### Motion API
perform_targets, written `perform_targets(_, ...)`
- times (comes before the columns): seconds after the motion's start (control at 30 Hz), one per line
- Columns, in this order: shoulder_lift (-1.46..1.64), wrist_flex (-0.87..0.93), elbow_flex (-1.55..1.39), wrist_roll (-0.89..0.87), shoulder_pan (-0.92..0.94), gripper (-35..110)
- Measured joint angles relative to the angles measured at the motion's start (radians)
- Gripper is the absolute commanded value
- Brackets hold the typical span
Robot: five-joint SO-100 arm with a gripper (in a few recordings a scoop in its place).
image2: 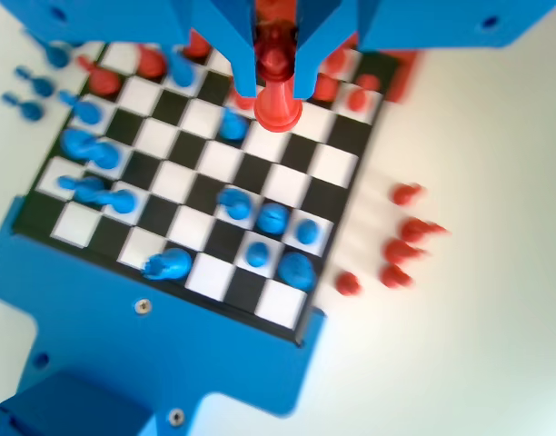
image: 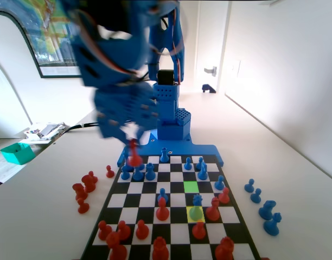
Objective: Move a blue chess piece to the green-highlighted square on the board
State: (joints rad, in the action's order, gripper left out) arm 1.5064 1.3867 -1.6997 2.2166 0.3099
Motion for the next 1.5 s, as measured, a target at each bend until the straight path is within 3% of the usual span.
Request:
perform_targets(0.4, -0.015, 0.087, 0.067, 0.140, 0.291, 1)
perform_targets(0.93, -0.328, -0.086, 0.209, -0.005, 0.296, 1)
perform_targets(1.5, -0.448, -0.334, 0.135, -0.025, 0.281, 1)
